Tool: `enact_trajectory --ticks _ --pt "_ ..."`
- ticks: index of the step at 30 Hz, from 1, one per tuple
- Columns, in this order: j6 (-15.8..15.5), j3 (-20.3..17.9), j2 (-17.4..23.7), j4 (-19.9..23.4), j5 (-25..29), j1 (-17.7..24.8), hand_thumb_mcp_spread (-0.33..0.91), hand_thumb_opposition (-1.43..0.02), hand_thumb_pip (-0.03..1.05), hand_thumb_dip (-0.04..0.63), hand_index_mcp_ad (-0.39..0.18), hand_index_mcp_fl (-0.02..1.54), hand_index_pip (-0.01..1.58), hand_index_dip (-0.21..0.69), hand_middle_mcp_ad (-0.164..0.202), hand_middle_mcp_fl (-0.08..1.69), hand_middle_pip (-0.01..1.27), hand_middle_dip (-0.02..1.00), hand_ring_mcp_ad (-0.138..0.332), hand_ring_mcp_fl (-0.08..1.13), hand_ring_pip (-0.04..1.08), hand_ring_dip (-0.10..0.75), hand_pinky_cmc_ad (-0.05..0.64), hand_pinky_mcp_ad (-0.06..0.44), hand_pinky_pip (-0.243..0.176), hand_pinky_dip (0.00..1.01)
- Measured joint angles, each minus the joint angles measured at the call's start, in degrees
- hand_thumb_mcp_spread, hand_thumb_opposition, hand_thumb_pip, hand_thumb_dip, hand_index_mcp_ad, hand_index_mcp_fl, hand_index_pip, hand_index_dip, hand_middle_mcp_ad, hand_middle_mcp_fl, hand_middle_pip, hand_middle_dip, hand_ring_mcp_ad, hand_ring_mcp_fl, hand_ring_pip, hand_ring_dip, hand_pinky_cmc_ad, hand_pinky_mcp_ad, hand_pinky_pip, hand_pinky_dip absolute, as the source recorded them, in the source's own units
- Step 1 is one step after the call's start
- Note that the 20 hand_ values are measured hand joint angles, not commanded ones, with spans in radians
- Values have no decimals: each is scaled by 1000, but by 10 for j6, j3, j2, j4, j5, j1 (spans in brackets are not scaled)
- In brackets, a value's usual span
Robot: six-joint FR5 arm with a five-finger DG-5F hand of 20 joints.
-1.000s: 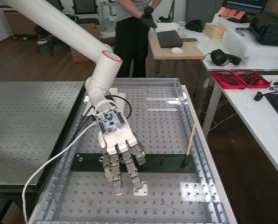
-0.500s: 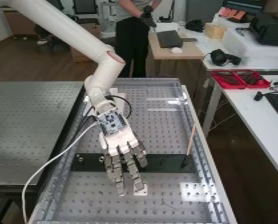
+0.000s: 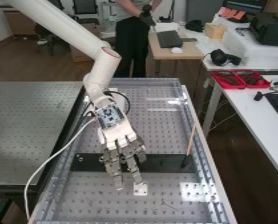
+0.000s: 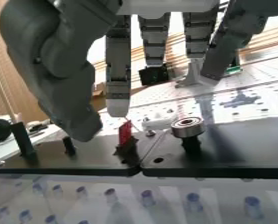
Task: Grab the pcb board and place it in the clear container
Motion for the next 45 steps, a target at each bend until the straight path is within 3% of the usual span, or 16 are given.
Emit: enact_trajectory --ticks 12,35,45 --pt "74 11 -14 -64 11 0 316 -873 759 269 -45 10 1550 190 99 9 120 112 248 -19 112 12 335 188 -94 805" --pt "85 25 -31 -71 18 -3 316 -873 756 269 -45 10 1546 185 99 9 120 112 248 -19 110 12 335 185 -94 805" --pt "52 20 -26 -38 21 -5 349 -873 756 269 -42 23 1550 164 99 5 120 112 248 -19 112 12 335 188 -94 801"
